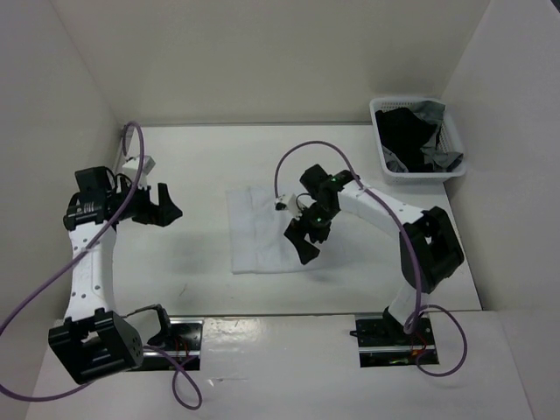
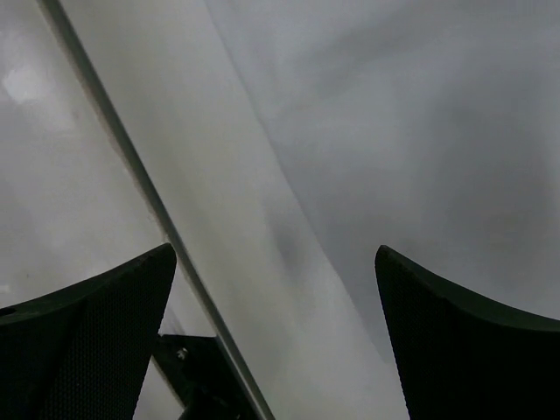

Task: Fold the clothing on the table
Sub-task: Flatten the skirt out

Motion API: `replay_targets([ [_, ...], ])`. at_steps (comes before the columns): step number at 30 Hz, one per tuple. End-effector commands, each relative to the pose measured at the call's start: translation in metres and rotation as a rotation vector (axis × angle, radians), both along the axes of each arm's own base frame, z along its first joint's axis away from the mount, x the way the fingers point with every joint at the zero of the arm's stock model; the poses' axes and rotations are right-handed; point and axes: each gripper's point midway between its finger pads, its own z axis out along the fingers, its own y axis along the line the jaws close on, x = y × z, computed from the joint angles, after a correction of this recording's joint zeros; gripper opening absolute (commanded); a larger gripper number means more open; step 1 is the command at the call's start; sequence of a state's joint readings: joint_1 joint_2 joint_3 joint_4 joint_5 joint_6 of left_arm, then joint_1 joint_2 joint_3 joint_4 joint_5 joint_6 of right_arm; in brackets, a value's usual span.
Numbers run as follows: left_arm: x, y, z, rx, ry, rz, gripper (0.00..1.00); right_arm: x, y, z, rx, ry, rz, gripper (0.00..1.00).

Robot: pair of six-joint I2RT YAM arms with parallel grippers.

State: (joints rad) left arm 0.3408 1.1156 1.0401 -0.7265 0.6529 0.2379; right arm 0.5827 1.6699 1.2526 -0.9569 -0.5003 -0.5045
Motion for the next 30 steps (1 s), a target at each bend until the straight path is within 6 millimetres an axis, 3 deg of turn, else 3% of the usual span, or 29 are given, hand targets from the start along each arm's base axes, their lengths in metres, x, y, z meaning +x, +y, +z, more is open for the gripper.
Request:
replay_targets([
  [1, -0.01, -0.011, 0.009, -0.012, -0.077, -0.066, 1.0, -0.032, -0.001, -0.014, -0.021, 0.151, 0.093, 0.99],
  [8, -0.014, -0.007, 0.011, 0.015, -0.101, -0.044, 1.0, -0.048, -0.001, -0.038, -0.071, 0.28, 0.168, 0.99],
  [16, -0.012, -0.003, 0.012, 0.019, -0.11, -0.033, 1.0, -0.039, -0.022, -0.064, -0.221, 0.262, 0.16, 0.99],
  [20, -0.013, -0.003, 0.014, 0.022, -0.118, -0.033, 1.0, -0.026, -0.035, -0.072, -0.303, 0.212, 0.135, 0.99],
  [25, -0.013, -0.003, 0.014, 0.022, -0.118, -0.033, 1.0, -0.006, -0.068, -0.084, -0.417, 0.185, 0.076, 0.99],
  [30, -0.013, -0.005, 0.014, 0.016, -0.121, -0.039, 1.0, 0.036, -0.094, -0.08, -0.524, 0.062, 0.015, 0.99],
])
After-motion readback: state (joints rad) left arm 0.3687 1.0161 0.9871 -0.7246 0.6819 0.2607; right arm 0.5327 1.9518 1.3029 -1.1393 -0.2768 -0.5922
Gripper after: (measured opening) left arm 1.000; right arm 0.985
